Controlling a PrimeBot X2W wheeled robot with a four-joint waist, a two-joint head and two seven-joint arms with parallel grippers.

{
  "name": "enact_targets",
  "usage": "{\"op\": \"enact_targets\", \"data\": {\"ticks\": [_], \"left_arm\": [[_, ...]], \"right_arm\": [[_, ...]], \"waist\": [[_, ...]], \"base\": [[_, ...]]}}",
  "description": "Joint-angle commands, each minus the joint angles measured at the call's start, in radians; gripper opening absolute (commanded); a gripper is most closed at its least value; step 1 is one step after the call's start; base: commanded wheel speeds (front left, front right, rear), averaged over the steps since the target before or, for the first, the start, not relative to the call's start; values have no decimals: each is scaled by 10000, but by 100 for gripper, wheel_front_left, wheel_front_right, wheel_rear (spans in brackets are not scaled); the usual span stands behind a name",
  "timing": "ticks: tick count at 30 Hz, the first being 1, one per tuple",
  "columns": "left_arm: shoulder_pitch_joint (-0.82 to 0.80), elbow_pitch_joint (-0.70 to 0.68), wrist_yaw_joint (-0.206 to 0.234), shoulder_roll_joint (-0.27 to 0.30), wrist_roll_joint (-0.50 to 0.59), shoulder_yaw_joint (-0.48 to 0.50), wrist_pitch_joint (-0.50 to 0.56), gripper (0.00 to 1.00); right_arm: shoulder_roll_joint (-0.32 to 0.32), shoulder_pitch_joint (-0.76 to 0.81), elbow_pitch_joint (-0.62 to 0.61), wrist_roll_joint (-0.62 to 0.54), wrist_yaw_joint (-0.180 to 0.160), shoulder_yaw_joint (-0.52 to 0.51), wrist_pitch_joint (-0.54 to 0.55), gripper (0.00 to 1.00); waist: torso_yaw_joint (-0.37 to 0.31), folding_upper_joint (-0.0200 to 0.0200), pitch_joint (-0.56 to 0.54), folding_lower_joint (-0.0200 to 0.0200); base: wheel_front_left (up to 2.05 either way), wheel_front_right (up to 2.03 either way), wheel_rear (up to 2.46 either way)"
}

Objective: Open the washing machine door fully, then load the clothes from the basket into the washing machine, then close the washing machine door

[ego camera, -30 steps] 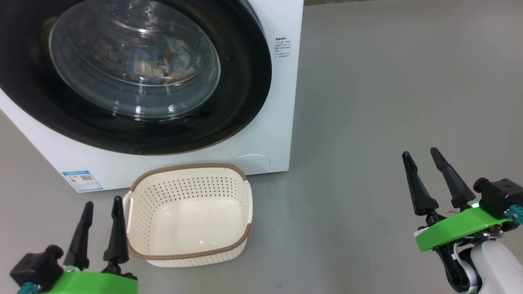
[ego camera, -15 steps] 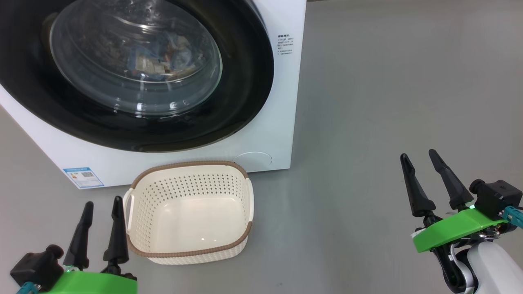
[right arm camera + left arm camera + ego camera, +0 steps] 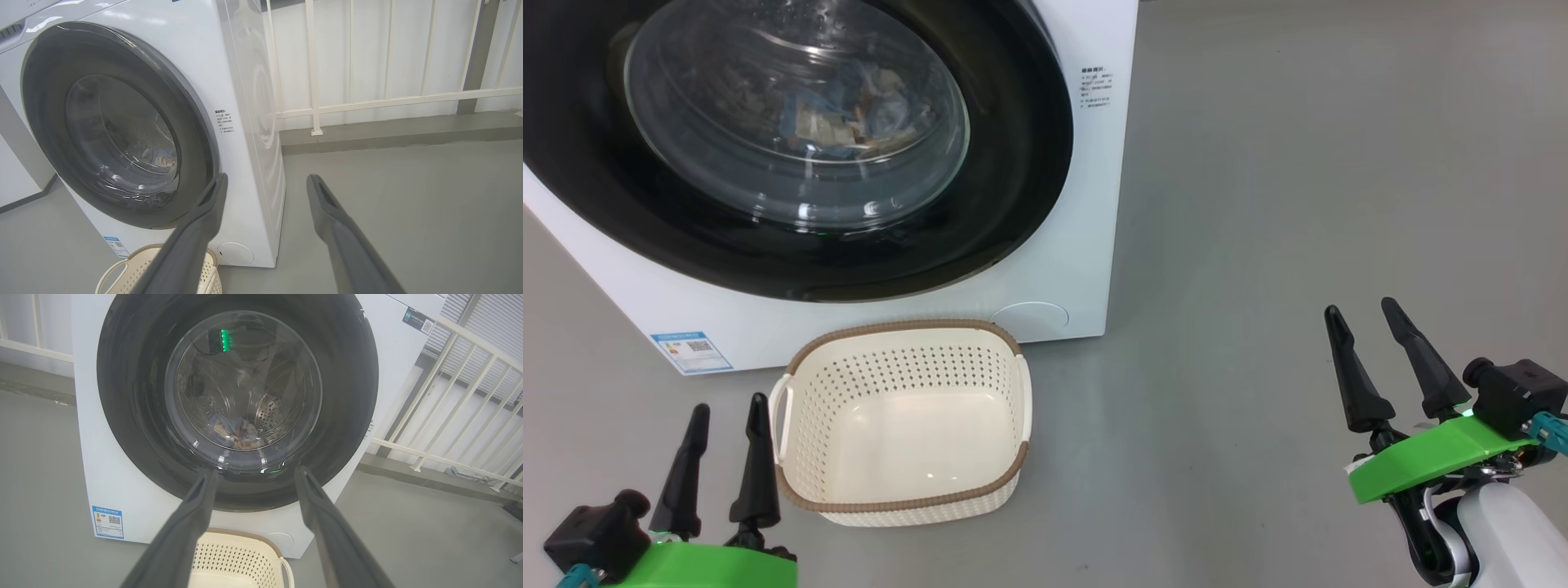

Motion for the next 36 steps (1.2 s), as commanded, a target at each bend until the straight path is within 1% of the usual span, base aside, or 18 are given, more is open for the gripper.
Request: {"op": "enact_targets", "data": {"ticks": [1,36], "left_arm": [[-309,-162,-35,269,55,312,-65,100],[-324,-70,-35,370,-122,184,-65,100]], "right_arm": [[-76,-40,-220,-84,-27,83,-48,100],[31,-11,-215,-136,-27,38,-48,100]], "waist": [[16,-1,-3,0],[92,-1,-16,0]], "base": [[0,0,0],[0,0,0]]}}
